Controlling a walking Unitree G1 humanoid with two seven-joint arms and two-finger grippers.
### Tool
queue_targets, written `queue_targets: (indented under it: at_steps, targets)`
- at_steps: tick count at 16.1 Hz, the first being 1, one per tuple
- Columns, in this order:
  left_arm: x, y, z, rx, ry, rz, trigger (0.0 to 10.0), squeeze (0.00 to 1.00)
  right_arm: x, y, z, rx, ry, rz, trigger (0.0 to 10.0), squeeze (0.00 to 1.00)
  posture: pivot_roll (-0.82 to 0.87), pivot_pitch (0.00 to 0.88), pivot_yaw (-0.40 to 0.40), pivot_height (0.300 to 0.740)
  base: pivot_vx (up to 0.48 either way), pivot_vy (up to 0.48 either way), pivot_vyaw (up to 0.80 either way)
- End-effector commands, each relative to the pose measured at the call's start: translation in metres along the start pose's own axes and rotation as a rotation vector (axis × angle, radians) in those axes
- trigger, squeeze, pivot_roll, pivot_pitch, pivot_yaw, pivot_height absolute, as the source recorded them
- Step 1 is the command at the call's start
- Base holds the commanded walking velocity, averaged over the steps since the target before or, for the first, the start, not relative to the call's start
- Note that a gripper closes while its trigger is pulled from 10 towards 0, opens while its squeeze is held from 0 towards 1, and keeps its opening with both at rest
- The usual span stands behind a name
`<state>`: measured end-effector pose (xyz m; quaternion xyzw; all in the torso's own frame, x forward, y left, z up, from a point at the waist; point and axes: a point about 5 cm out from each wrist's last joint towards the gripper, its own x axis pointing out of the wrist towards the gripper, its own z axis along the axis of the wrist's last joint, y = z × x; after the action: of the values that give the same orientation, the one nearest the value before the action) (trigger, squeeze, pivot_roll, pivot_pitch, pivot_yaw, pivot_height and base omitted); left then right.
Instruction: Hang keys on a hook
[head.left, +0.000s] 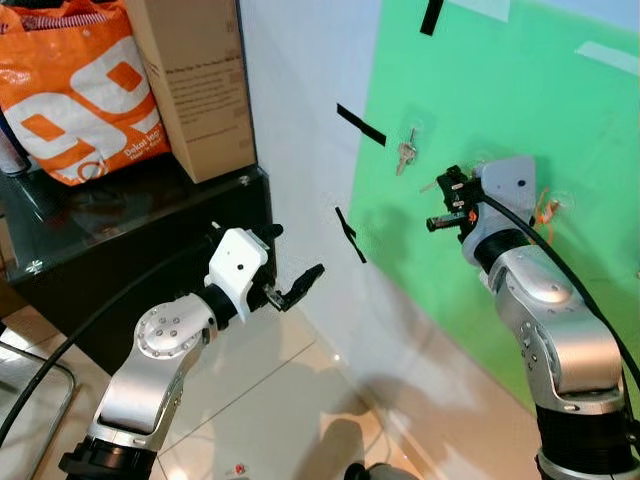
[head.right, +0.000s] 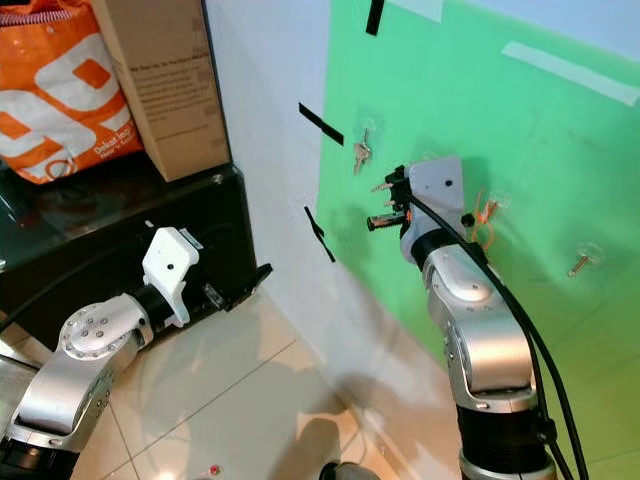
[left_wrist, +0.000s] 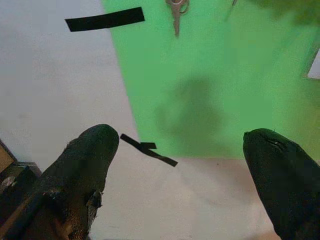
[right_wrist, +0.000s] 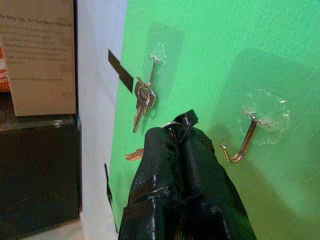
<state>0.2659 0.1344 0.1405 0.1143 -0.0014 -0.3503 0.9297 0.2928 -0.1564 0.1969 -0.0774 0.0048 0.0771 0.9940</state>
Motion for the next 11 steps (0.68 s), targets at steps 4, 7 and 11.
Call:
queue_targets:
  at_steps: [4, 7, 11]
  targets:
    - [0.003, -0.004, 0.006, 0.004, -0.02, -0.051, 10.0, 0.0, -0.003, -0.005, 0.004, -0.011, 0.007, -0.034, 10.0, 0.0, -0.07, 0.0, -0.011, 0.74, 0.0, 0.0, 0.0]
    - [0.003, -0.01, 0.007, -0.013, -0.032, -0.094, 10.0, 0.0, -0.008, -0.01, 0.003, -0.016, 0.02, -0.062, 10.0, 0.0, -0.07, 0.0, -0.015, 0.74, 0.0, 0.0, 0.0]
    - [0.001, -0.011, 0.009, -0.036, -0.044, -0.12, 10.0, 0.0, -0.016, -0.013, 0.005, -0.015, 0.024, -0.075, 10.0, 0.0, -0.07, 0.0, -0.015, 0.74, 0.0, 0.0, 0.0]
